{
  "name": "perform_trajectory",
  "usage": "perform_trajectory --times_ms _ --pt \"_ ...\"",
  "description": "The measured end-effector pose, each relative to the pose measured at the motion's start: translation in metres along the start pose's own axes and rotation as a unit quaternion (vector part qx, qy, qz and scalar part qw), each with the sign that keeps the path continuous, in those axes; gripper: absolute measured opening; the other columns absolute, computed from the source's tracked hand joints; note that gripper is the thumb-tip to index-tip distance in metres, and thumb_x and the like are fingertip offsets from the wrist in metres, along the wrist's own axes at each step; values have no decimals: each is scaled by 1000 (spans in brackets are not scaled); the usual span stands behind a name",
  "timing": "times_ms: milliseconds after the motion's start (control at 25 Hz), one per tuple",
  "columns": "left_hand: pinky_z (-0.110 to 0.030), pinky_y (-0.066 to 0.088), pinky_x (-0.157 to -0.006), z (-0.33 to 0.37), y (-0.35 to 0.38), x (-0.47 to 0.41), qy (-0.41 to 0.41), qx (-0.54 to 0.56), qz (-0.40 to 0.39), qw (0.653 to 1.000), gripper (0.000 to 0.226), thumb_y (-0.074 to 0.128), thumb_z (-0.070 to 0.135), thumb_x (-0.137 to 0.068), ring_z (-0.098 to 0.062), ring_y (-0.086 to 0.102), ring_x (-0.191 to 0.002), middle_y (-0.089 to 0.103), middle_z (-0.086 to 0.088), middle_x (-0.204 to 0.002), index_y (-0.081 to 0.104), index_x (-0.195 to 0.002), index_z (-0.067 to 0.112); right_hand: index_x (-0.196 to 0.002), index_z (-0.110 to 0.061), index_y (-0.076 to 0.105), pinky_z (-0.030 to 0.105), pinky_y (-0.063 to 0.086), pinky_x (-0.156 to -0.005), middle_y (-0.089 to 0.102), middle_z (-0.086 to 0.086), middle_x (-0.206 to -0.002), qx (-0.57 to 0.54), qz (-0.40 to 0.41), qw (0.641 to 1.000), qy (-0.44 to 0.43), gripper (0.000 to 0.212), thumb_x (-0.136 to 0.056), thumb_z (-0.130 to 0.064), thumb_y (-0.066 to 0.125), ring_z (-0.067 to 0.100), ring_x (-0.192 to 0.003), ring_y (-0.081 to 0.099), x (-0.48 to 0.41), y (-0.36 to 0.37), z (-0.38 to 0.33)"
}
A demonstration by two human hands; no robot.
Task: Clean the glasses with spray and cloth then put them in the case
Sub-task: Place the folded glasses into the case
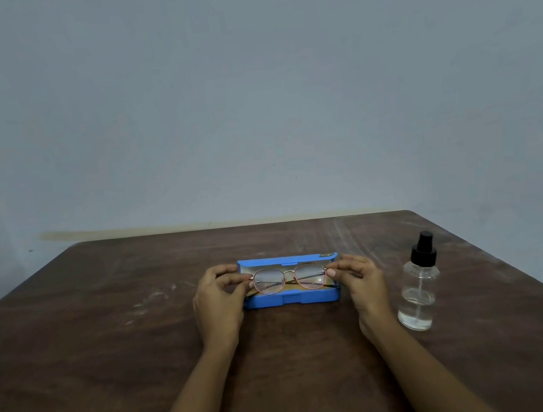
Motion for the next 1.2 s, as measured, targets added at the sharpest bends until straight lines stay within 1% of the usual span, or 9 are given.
perform_trajectory --times_ms 80,240,320,480,560,760,880,1040,1200 --pt "-27 45 -79 1 0 -2 -2 -4 5 1000 12 71 6 -72 -15 57 -95 64 0 -103 74 -83 8 -72 -12 69 21 43 -80 55 14 -117 10 -1 1000 -3 18 -74 5 68 16 -99 53 -2 2 1" --pt "-21 40 -73 1 5 -6 -12 -9 7 1000 13 70 5 -74 -11 54 -90 64 -4 -105 73 -86 6 -77 -7 70 9 45 -68 57 11 -108 23 5 1000 -9 12 -74 5 68 4 -83 53 -6 2 2" --pt "-16 38 -69 0 8 -9 -14 -26 6 1000 14 69 6 -75 -9 52 -89 63 -4 -107 72 -88 6 -80 -4 70 11 45 -66 57 8 -103 29 14 999 -10 10 -75 4 67 7 -82 54 -8 1 3" --pt "-24 40 -76 -3 13 -12 -22 -52 0 998 16 69 8 -75 -11 51 -94 60 -3 -106 71 -91 7 -85 -1 70 12 45 -62 55 4 -98 62 19 998 -11 9 -77 1 68 8 -79 53 -14 2 4" --pt "-26 42 -75 -3 13 -12 -22 -49 -7 999 15 69 10 -76 -14 53 -94 57 0 -101 71 -91 8 -87 -1 70 13 44 -64 55 5 -98 81 18 996 -16 10 -77 -1 68 10 -80 52 -15 3 5" --pt "-17 40 -67 -3 16 -13 -32 -23 -22 999 15 66 6 -77 -11 53 -85 53 1 -98 70 -91 8 -87 -3 69 14 42 -64 55 5 -100 88 8 996 -7 9 -78 -4 68 5 -76 51 -14 4 6" --pt "-17 40 -68 -5 18 -13 -34 -17 -33 999 14 67 5 -76 -13 54 -86 53 1 -97 71 -89 8 -86 -4 70 16 43 -67 56 6 -101 97 10 995 -5 9 -78 -5 68 16 -86 56 -15 4 8" --pt "-20 38 -69 -4 17 -12 -22 -33 -28 999 11 70 4 -74 -13 52 -89 53 1 -96 72 -84 7 -84 -9 72 25 43 -74 55 7 -104 163 -14 987 -2 7 -79 -6 67 13 -88 51 -15 8 10" --pt "-25 38 -71 0 18 -10 19 -110 -29 993 3 70 10 -75 -12 50 -95 53 2 -101 70 -78 12 -86 -9 72 25 38 -76 52 7 -102 203 -31 979 -13 9 -80 -7 67 13 -89 48 -14 11 7"
Point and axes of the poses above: each hand's wrist, its own x-axis away from the middle knuckle, its own y-axis out of the palm, z = x × y, the point moved 10 cm from there along -x, towards the middle knuckle
